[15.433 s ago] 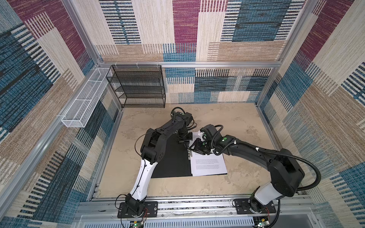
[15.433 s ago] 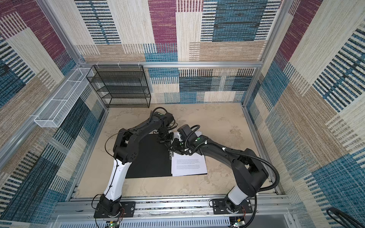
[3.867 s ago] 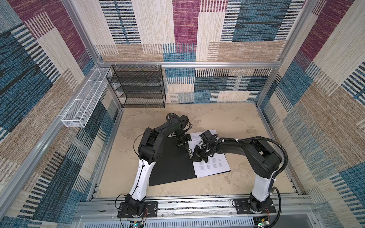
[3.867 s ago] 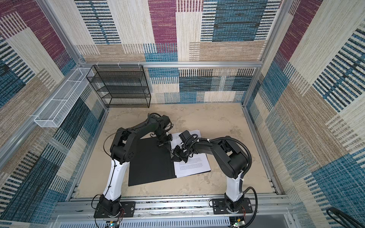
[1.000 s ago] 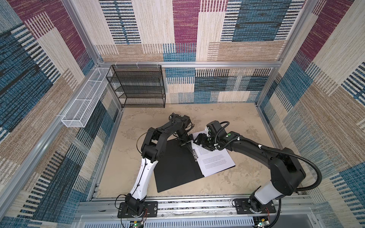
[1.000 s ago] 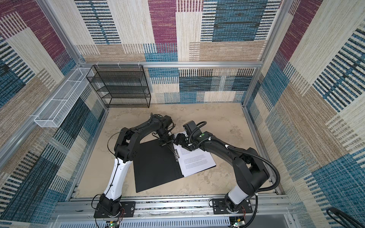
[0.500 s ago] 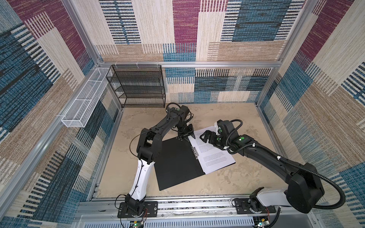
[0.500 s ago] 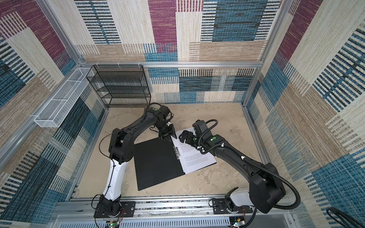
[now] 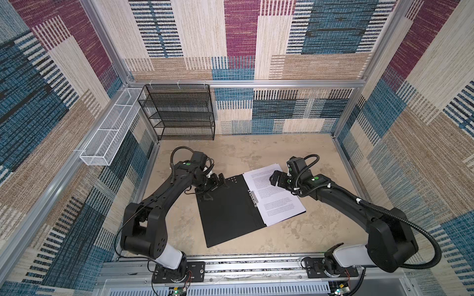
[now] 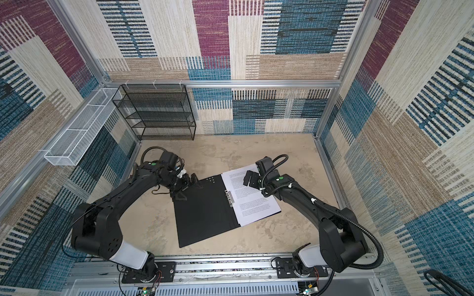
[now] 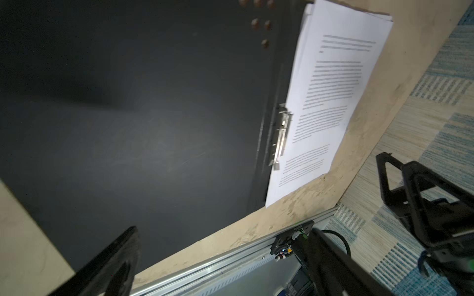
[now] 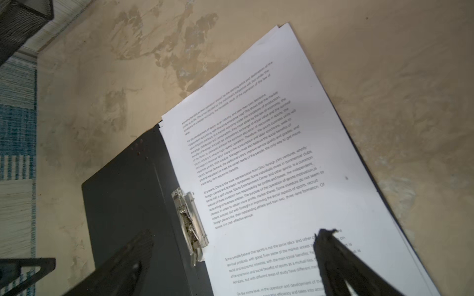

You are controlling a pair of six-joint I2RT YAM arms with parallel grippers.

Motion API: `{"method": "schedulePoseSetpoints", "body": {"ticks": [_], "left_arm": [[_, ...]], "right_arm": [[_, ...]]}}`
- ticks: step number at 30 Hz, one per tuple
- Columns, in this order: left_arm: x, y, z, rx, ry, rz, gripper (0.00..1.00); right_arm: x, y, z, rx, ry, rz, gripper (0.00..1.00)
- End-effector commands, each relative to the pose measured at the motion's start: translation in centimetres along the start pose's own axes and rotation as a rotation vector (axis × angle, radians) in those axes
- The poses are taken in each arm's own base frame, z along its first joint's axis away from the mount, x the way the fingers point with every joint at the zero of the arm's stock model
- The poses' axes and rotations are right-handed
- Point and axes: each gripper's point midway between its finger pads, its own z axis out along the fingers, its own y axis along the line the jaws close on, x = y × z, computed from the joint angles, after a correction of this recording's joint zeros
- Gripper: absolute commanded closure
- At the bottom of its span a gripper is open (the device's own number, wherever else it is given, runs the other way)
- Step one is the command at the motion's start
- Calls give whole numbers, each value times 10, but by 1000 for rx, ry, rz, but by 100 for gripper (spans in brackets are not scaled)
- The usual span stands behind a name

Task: Put the files into the folder
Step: 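Open both grippers and lift them away from the folder clip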

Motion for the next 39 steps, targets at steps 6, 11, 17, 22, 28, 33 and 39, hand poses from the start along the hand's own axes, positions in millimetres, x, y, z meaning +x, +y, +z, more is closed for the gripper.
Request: {"method": "schedulePoseSetpoints", "body": {"ticks": [6,11,17,22,28,33,39], "left_arm": [[4,77,-7,-104,-153,-119,1],[4,91,5,-84,-176,-143,1],[4,98,20,-64,-185,-133,1],[6,105,29,-58,-188,-132,1],[8,109,48,-32,-156,-129,1],[12,116,61,-34,-121,-151,1],[13,101,62,70,-132,-147,1]], "right_arm": [[-2,-57,11,52,-25,96,0],[-5,-72,13,16,-25,145,0],[-2,-89,12,-78,-14,201,0],[9,-102,17,-91,35,229,0],[24,-92,24,-163,122,210,1],[44,-93,35,-189,202,216,0],[58,-87,41,-257,258,222,0]]}}
